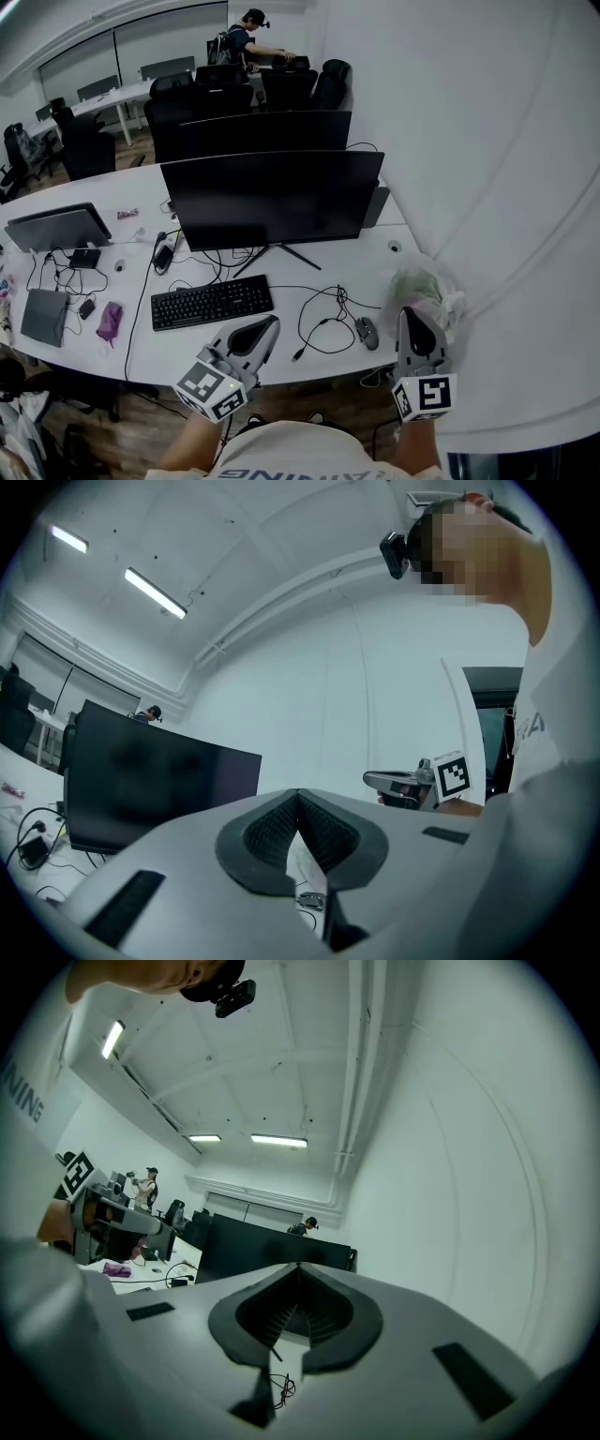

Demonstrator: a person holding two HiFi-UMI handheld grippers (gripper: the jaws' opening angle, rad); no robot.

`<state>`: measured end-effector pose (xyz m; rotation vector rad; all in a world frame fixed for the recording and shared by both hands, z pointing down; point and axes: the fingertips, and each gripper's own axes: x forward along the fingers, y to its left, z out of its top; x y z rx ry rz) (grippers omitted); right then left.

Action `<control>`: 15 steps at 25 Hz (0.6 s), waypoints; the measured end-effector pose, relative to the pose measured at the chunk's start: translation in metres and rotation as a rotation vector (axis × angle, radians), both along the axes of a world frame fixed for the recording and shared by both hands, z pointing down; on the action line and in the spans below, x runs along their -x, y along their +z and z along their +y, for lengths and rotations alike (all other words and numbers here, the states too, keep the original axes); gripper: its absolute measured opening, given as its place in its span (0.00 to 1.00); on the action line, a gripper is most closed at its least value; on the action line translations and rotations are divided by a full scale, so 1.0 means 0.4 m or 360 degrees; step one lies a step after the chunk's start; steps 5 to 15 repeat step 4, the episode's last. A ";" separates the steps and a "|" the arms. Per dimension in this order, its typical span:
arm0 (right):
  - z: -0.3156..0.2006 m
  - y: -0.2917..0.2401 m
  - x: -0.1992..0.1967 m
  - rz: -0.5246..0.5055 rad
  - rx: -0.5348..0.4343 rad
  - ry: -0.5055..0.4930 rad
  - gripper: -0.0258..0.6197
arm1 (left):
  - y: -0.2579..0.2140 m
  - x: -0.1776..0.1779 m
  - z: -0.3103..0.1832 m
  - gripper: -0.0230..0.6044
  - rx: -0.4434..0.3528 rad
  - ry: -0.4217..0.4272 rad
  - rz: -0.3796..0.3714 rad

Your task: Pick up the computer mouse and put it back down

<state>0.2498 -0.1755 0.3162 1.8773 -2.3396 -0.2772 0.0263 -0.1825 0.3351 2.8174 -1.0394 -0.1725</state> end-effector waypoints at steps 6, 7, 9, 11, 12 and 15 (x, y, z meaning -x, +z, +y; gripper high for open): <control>-0.001 0.013 -0.006 -0.0007 0.0021 -0.0009 0.08 | 0.000 -0.005 0.004 0.04 0.0002 -0.0005 -0.0004; -0.001 0.013 -0.006 -0.0007 0.0021 -0.0009 0.08 | 0.000 -0.005 0.004 0.04 0.0002 -0.0005 -0.0004; -0.001 0.013 -0.006 -0.0007 0.0021 -0.0009 0.08 | 0.000 -0.005 0.004 0.04 0.0002 -0.0005 -0.0004; -0.001 0.013 -0.006 -0.0007 0.0021 -0.0009 0.08 | 0.000 -0.005 0.004 0.04 0.0002 -0.0005 -0.0004; -0.001 0.013 -0.006 -0.0007 0.0021 -0.0009 0.08 | 0.000 -0.005 0.004 0.04 0.0002 -0.0005 -0.0004; -0.001 0.013 -0.006 -0.0007 0.0021 -0.0009 0.08 | 0.000 -0.005 0.004 0.04 0.0002 -0.0005 -0.0004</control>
